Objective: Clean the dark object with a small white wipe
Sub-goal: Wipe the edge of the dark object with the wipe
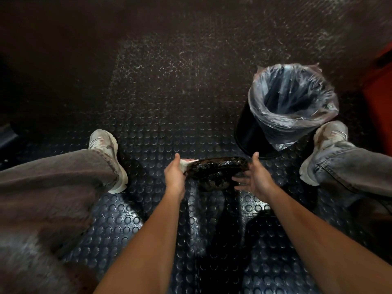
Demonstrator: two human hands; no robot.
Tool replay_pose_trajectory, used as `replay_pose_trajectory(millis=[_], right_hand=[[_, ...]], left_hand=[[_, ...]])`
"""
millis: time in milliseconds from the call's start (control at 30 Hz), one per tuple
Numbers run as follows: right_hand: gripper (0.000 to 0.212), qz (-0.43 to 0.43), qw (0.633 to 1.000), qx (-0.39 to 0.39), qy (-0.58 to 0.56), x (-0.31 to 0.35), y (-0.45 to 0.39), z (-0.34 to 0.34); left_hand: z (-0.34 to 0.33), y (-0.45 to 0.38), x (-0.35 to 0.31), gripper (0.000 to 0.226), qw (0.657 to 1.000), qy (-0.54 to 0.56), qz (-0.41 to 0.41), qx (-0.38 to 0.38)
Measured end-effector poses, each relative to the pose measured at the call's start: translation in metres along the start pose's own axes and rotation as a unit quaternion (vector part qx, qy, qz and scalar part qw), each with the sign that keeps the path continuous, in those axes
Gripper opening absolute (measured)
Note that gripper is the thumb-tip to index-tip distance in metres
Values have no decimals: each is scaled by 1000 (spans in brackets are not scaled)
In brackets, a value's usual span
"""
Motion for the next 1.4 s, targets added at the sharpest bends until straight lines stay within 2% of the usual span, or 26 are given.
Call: replay_pose_trajectory(millis=[67,167,300,433,533,633,767,867,1033,1167,1267,1400], right_hand=[[86,-1,1000,4,1,0,0,-2],[85,1,1000,4,-4,1,1,-3],[86,2,1000,6,-6,4,3,-5],[86,4,1000,3,-8,3,3,-3],[87,-3,1000,3,-2,1,2,-3],[89,-6,1000,-3,9,1,3,0],[88,2,1000,0,8,3,5,-2],[88,5,1000,0,-1,5,7,-3],[83,6,1000,2,-8,8,13,-8],[81,6,1000,4,-10,9,14,-8],[82,6,1000,2,-10,8,13,-7],[82,7,1000,5,-9,8,12,-6]], left_hand=[[15,7,3,43,998,-12,-23,-60],[31,14,9,42,986,-94,-20,-137],[6,2,4,47,991,-126,14,-45],[-10,2,-23,53,995,-80,-57,17],[7,9,-23,52,994,-60,-81,-41],[19,14,-14,48,988,-107,-56,-93],[3,3,-15,51,976,-215,-11,-32],[-19,7,-33,50,978,-205,-36,29],[-9,31,-33,46,989,-110,-96,-15],[8,22,-22,48,981,-170,-63,-73],[-3,17,-22,46,973,-224,-25,-44],[-25,21,-46,47,979,-176,-97,38]])
Point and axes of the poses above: each hand's wrist, its own y-axis away from the middle knuckle, its own z-axis out of the back of the hand, x = y × z, the point moved 10 cm from there along -y, towards the middle knuckle, and after that the axes turned 1 degree about y, right-handed, at the moved point
